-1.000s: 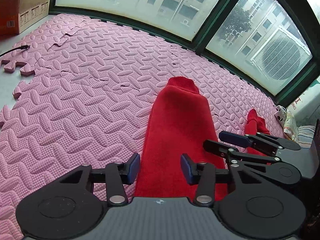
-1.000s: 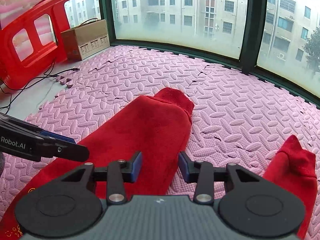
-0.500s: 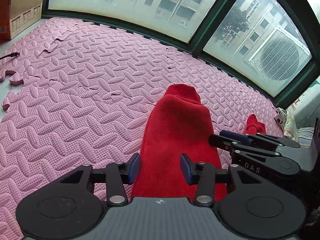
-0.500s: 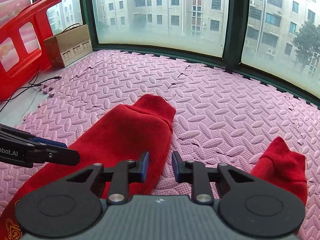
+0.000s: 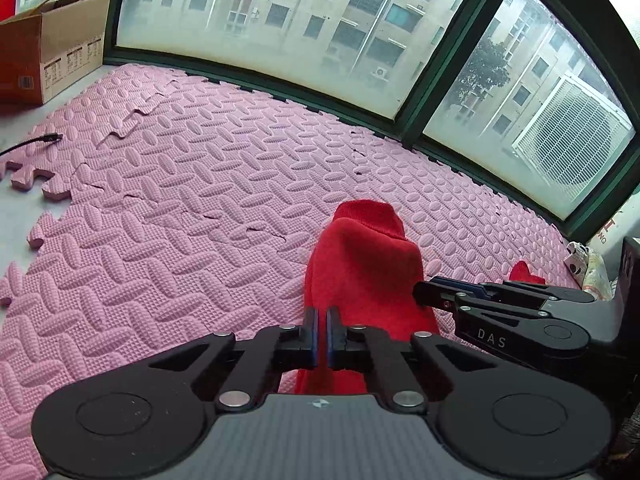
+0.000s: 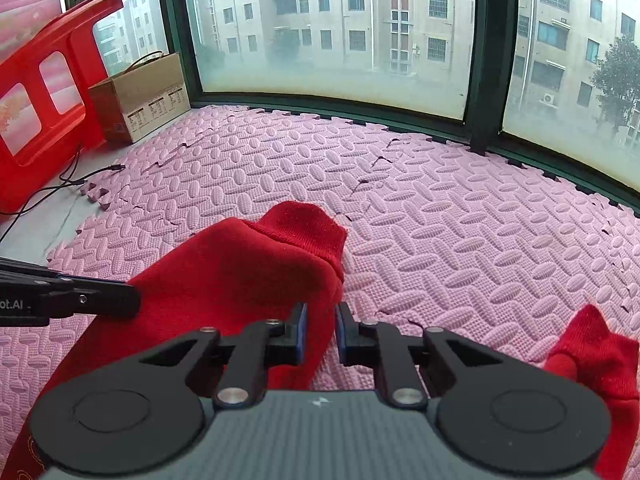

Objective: Fold clothes

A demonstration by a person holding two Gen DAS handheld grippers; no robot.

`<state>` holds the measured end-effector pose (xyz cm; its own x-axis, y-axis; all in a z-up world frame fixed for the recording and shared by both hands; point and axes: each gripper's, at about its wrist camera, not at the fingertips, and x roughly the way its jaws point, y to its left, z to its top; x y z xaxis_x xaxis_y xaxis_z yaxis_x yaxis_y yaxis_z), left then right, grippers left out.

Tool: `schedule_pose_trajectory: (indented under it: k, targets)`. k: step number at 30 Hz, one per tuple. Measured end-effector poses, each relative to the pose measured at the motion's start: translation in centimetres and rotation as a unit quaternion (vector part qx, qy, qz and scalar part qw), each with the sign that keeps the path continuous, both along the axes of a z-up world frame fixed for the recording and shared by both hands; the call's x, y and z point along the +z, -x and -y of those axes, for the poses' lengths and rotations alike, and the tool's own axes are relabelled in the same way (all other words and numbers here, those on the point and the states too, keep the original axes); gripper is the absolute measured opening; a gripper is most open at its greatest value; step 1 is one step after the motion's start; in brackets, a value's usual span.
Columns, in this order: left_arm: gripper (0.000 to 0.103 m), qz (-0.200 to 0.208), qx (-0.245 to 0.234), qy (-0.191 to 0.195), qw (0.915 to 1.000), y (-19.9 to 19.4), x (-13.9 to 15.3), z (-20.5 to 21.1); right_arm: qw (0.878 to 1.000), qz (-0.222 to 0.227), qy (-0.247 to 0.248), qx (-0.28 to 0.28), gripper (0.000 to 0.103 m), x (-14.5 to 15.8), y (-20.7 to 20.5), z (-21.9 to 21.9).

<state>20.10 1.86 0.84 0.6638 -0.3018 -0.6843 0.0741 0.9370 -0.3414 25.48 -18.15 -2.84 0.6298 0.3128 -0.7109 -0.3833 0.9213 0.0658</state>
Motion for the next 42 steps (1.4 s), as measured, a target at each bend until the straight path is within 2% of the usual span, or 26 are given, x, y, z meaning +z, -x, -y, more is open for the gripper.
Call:
schedule_pose_trajectory:
  k: [4,9,12,15,18,22,27,31,36,39,42]
  targets:
    - [0.004,0.015,0.032,-0.034,0.9988,0.2,1.2,-1.5,1.0,0.014,0.017,0.017,0.017,0.9,-0.6,-1.5]
    - [0.004,-0.01,0.047,-0.029,0.9984,-0.4,0.4,-2.9,0.998,0.017,-0.001,0.065,0.023,2.4,2.2,-2.5]
    - [0.005,-0.011,0.045,-0.021,0.9987,-0.4,0.3,-2.7,0.995,0.011,0.005,0.101,0.029,2.1,4.1,-3.8]
    - [0.005,-0.013,0.045,-0.016,0.9988,-0.4,0.3,-2.6,0.992,-0.002,0.011,0.125,0.041,1.0,5.2,-5.0]
    - [0.006,-0.022,0.048,-0.017,0.9985,-0.5,0.0,-2.7,0.991,-0.003,0.042,0.125,0.041,-0.4,5.7,-5.6]
    - [0.009,-0.026,0.049,-0.029,0.998,-0.3,-0.2,-3.2,0.992,0.011,0.069,0.1,0.042,-0.6,5.4,-4.3]
    - [0.009,-0.01,0.04,-0.026,0.9988,1.3,1.1,-3.6,0.995,0.009,0.064,0.071,0.042,0.1,5.2,-2.7]
    - [0.01,-0.007,0.004,-0.032,0.9994,3.1,1.4,-2.7,0.992,0.024,0.05,0.114,0.042,1.1,7.6,-3.6]
    - [0.011,-0.027,-0.022,-0.037,0.9987,5.1,0.0,-2.2,0.981,0.022,0.058,0.186,0.042,0.6,11.3,-5.4]
    - [0.011,-0.037,-0.029,-0.04,0.9981,6.2,-0.8,-2.2,0.979,0.023,0.085,0.184,0.042,-0.1,12.4,-5.1]
    - [0.011,-0.049,-0.032,-0.044,0.9973,6.8,-1.6,-2.3,0.983,0.021,0.088,0.16,0.042,0.0,12.4,-3.7]
